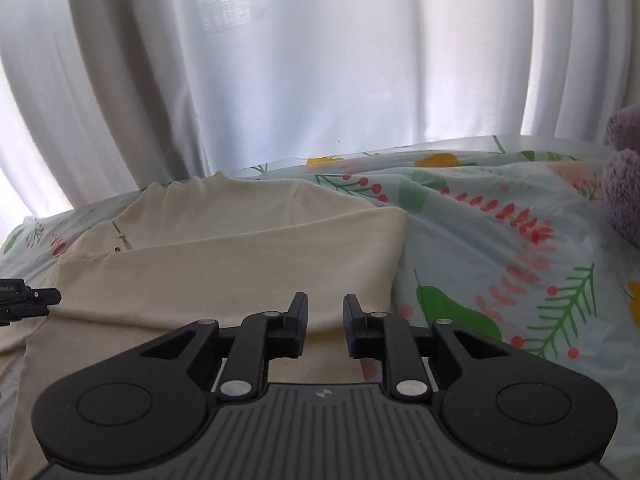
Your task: Fold small clothes
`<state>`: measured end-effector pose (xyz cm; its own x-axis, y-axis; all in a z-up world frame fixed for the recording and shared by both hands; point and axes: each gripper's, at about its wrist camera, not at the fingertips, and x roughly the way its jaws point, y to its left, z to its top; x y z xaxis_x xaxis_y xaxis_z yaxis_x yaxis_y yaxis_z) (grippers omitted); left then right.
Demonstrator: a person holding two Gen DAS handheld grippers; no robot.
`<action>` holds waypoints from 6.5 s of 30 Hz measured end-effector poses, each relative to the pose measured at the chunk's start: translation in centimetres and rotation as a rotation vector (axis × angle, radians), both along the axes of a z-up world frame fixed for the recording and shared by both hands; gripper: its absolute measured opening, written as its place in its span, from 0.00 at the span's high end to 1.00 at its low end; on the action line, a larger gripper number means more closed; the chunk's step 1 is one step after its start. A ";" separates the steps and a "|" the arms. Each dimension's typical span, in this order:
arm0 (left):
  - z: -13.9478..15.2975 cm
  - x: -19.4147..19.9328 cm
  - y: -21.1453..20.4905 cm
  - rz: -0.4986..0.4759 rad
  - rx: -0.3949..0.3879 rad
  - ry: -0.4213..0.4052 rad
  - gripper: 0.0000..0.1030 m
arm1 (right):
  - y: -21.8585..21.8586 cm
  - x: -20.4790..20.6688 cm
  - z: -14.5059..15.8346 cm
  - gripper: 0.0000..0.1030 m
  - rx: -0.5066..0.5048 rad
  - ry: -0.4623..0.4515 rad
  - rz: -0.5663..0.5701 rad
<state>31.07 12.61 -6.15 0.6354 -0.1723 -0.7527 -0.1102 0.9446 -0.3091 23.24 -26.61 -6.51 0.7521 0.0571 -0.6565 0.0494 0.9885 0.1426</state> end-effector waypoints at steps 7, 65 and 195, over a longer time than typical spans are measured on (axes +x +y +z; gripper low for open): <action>1.3 -2.7 4.1 0.177 -0.157 -0.042 0.38 | 2.0 2.2 -3.3 0.78 -0.077 0.081 0.044; 4.3 -3.6 -4.1 -0.005 -0.364 -0.172 0.52 | 3.6 -2.8 1.2 0.62 0.107 -0.006 0.077; 2.7 -12.7 -5.1 -0.157 0.147 -0.015 0.42 | 0.1 -4.3 -1.4 0.64 0.160 0.024 0.227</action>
<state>18.37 7.47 -3.40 0.6209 -0.1594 -0.7675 0.0456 0.9848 -0.1677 18.89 -26.51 -7.91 0.6929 0.3270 -0.6427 -0.1656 0.9396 0.2995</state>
